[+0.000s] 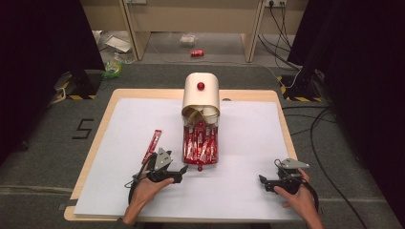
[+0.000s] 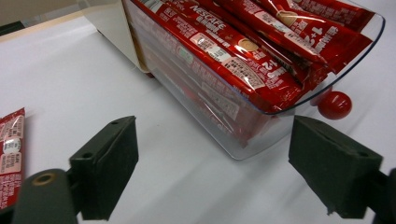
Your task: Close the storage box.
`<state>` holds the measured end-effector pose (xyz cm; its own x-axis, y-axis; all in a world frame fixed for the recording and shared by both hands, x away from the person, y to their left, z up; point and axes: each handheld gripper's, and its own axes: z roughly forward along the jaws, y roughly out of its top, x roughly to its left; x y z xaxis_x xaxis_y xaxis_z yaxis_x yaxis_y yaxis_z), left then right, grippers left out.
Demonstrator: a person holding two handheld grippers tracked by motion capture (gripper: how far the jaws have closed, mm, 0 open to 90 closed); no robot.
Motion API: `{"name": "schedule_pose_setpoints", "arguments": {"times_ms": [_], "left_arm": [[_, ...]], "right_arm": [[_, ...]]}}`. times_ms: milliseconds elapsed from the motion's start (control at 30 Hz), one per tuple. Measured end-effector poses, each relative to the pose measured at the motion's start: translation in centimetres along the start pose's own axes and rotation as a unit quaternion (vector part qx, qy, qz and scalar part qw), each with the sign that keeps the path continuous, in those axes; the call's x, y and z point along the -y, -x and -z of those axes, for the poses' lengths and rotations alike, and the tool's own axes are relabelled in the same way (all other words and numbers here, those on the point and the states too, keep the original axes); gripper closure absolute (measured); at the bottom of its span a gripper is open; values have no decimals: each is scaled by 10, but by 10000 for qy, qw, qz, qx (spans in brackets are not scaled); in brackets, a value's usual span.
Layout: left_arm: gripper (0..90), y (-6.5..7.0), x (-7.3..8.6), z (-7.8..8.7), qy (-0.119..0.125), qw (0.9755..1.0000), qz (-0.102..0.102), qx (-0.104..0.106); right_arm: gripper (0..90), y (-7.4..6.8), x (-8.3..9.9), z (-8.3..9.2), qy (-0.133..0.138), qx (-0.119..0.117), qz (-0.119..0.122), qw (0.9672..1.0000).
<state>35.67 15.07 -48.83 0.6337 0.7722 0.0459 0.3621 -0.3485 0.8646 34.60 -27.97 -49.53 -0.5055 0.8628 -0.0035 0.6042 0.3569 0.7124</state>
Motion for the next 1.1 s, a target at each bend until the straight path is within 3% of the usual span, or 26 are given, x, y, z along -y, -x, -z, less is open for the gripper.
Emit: {"name": "schedule_pose_setpoints", "arguments": {"times_ms": [133,1100], "left_arm": [[144,1,0,-3,-77,9999,-76,-20],[99,3,-10,-16,-232,9997,-47,84]], "right_arm": [[104,0,0,0,2,-5,-1,10000],[104,0,0,0,0,-2,1,10000]]}}
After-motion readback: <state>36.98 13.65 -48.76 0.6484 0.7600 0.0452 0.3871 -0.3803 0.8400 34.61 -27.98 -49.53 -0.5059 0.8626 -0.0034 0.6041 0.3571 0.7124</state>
